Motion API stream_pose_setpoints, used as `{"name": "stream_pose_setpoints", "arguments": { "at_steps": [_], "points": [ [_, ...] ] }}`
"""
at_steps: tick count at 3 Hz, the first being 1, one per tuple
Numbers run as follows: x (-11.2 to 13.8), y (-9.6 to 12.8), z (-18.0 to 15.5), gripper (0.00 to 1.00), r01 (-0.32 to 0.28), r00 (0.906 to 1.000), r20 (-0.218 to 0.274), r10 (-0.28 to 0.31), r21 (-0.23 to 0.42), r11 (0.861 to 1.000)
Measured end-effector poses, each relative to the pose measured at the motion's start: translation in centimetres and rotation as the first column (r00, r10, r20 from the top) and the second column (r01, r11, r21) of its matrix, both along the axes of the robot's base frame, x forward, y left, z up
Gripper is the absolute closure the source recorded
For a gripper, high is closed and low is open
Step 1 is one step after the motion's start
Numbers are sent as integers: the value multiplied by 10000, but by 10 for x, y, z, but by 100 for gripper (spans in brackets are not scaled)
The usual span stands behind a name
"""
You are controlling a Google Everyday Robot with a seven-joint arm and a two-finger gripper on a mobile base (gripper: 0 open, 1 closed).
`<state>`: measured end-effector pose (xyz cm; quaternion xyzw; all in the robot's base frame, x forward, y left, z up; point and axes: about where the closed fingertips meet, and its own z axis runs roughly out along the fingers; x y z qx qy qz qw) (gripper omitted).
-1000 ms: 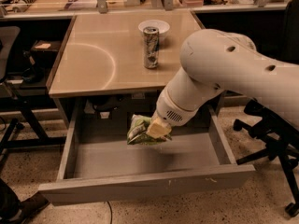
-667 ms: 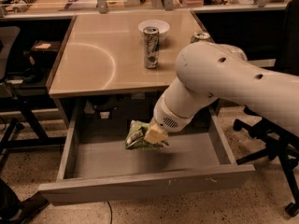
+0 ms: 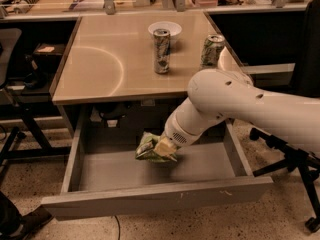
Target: Place green jalapeno chip bag into top drawer
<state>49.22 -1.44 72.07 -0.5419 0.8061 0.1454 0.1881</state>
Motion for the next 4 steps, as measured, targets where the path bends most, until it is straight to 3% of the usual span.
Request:
{"name": "stream_pose_setpoints", "arguments": {
  "at_steps": [1,4],
  "points": [
    [7,2,-25,100,125,9994,-322,-119,170,9998],
    [7,2,-26,34,122,9993,-345,-116,172,9998]
  ]
}}
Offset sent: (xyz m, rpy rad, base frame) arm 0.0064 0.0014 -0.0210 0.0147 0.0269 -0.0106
